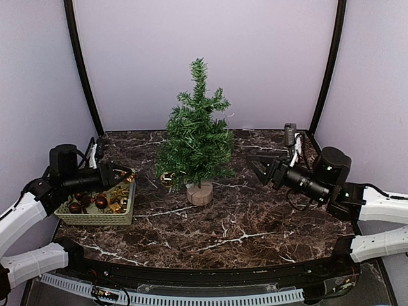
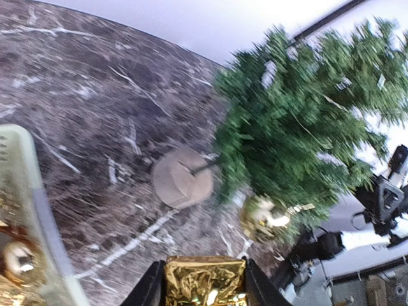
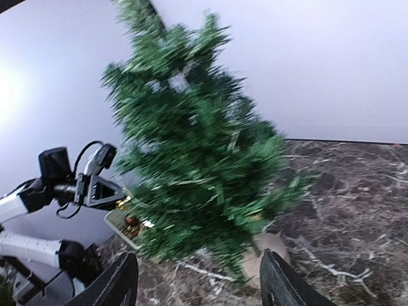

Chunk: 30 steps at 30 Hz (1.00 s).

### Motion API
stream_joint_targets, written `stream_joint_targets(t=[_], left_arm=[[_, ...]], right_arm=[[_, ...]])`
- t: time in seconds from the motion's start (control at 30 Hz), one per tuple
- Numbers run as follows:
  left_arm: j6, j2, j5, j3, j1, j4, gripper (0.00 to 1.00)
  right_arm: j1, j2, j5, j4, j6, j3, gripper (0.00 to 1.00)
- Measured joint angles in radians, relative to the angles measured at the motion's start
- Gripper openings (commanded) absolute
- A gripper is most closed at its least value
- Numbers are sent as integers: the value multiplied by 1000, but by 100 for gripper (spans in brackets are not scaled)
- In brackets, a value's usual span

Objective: Decorate the small christmas tree

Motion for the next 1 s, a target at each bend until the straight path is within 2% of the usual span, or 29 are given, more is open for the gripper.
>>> stream_joint_targets(t=[0.2, 0.47, 0.7, 1.0], left_arm=[[-156, -52, 74, -31, -233, 9, 41], [-319, -61, 83, -66, -430, 56, 41], [-391, -15, 56, -67, -560, 164, 41], [-435, 13, 30, -68, -578, 264, 44]], right_arm=[[250, 78, 117, 19, -93, 27, 73], [529, 290, 349, 75, -202, 154, 75], [593, 526, 438, 94, -212, 317, 76], [623, 705, 496, 26, -229, 488, 82]])
